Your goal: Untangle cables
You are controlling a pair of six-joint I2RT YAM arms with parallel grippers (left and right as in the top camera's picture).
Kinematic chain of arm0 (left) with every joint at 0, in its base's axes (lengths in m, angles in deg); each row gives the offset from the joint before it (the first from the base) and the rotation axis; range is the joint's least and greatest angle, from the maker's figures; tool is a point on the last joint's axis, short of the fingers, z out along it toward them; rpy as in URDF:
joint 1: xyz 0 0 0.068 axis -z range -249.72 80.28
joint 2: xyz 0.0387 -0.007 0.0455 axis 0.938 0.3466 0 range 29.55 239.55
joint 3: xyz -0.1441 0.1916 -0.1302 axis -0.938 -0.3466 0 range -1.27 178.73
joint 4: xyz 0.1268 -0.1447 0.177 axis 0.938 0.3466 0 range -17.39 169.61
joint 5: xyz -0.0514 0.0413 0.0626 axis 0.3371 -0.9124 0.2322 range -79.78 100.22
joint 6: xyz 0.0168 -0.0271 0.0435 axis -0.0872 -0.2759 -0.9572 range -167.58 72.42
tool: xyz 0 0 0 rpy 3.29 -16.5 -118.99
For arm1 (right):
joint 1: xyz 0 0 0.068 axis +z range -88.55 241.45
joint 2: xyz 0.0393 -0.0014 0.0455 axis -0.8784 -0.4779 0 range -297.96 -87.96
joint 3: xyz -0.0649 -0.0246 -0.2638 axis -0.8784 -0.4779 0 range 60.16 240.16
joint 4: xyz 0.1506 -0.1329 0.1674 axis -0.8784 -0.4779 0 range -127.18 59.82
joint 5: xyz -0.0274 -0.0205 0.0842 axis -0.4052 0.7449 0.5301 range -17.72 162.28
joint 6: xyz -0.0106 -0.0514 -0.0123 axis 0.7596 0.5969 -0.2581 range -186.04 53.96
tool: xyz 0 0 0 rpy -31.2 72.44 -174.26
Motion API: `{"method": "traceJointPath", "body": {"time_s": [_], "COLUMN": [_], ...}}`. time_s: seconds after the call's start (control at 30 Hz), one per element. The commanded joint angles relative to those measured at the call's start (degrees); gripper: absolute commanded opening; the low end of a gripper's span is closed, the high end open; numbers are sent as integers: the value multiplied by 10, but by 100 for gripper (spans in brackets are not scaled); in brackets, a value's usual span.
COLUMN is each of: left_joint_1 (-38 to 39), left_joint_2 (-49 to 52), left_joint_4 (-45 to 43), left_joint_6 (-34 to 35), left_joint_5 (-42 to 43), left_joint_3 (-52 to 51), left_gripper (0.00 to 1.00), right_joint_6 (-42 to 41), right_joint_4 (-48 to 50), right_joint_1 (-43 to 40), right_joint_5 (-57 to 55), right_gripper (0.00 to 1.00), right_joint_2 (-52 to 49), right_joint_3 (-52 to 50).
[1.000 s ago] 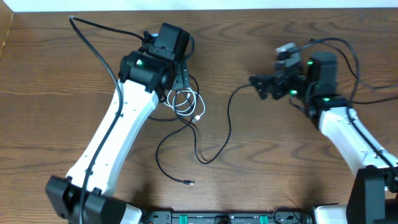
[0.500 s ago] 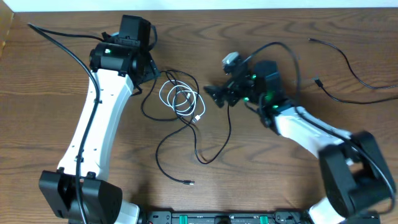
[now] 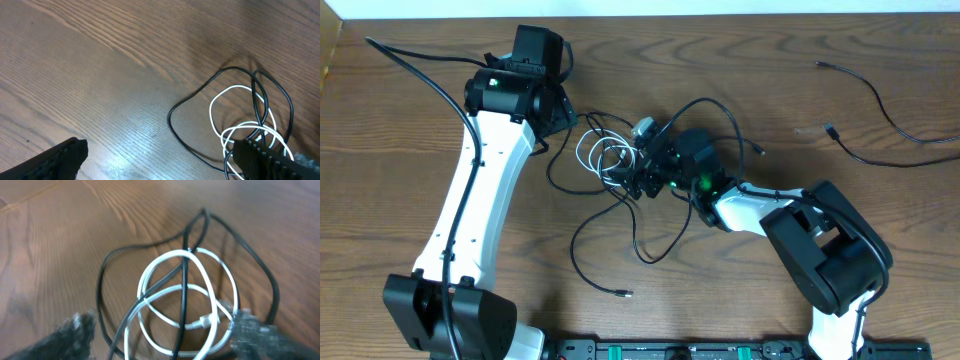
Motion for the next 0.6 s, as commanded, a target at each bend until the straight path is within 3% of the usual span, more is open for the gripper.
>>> {"method": "traceJointPath", "body": {"time_s": [0.0,0.13,0.2,0.37,0.57], "left_joint_1": [-2,-2,-2,-2,-2], "left_joint_2": [-2,-2,-2,-2,-2], "left_joint_4": [2,2,2,2,2], "left_joint_6": [-3,-3,-3,-3,-3], "left_joint_5": [-7,-7,-7,-7,-7], "left_joint_3": [-1,-1,-1,-1,-1], "left_gripper": [98,98,98,98,98], "right_joint_6": [-11,-11,-11,-81,-116], "right_joint_4": [-4,-1,-2,31,89], "right_joint_1": [0,0,0,-2,-15], "right_joint_5": [-15,-16,-16,-12,42], "right_gripper": [67,38,15,1,1], "right_joint_2": [-9,-9,-9,-9,3], "right_joint_3": [1,1,1,2,2]}}
